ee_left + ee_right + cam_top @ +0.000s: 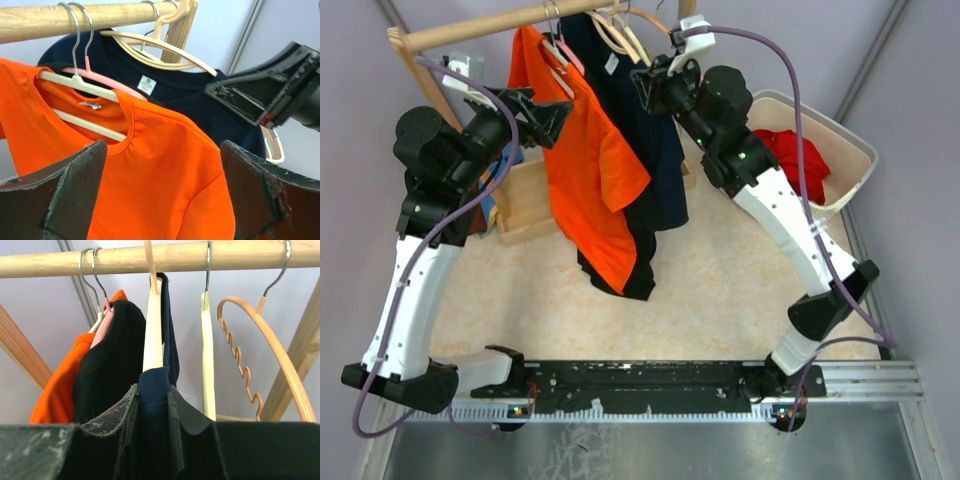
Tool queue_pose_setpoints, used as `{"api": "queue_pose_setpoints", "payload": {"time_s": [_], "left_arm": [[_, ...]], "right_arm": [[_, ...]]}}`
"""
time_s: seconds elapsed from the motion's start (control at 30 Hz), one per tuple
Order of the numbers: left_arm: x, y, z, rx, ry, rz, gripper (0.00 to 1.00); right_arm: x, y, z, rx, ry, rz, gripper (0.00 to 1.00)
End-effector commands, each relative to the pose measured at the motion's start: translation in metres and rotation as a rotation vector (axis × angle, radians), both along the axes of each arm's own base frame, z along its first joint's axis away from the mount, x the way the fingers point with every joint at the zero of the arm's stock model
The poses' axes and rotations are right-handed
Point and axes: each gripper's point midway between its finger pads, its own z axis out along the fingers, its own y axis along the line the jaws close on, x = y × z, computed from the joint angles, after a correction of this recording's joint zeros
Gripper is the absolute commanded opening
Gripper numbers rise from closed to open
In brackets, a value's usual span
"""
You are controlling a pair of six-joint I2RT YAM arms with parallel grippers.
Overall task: Remove the t-shirt from the hanger
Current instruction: Pick up the hanger from the clothesline, then remove the T-shirt from the hanger.
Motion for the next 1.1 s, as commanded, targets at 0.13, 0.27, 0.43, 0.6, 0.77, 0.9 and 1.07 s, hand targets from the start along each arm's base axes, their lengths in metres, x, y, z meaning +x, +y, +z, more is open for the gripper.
{"api": "queue_pose_setpoints", "payload": {"time_s": [0.13, 0.27, 0.43, 0.6, 0.77, 0.9, 1.07], "left_arm": [[0.007, -0.003, 0.027, -0.036, -0.041, -0.007, 0.99], [0.018, -0.008, 0.037, -0.055, -0.060, -0.022, 0.95], [0.036, -0.021, 0.037, -0.063, -0.048, -0.062, 0.95], [0.046, -0.033, 0.031, -0.065, -0.039, -0.072, 0.97], [0.050, -0.059, 0.028, -0.012, -0.033, -0.050, 0.98], [0.054, -0.073, 0.027, 0.018, -0.031, -0.008, 0.98], [0.064, -0.075, 0.018, 0.022, -0.003, 0.061, 0.98]], "right_arm": [[-0.072, -0.044, 0.079, 0.155, -0.224, 0.007, 0.00], [-0.092, -0.053, 0.070, 0.153, -0.222, 0.011, 0.00], [-0.114, -0.065, 0.063, 0.153, -0.224, 0.020, 0.00], [-0.129, -0.074, 0.052, 0.143, -0.221, 0.027, 0.00], [-0.142, -0.084, 0.049, 0.154, -0.236, 0.026, 0.00], [-0.149, -0.089, 0.049, 0.165, -0.246, 0.031, 0.00], [-0.156, -0.096, 0.049, 0.168, -0.256, 0.028, 0.00]]}}
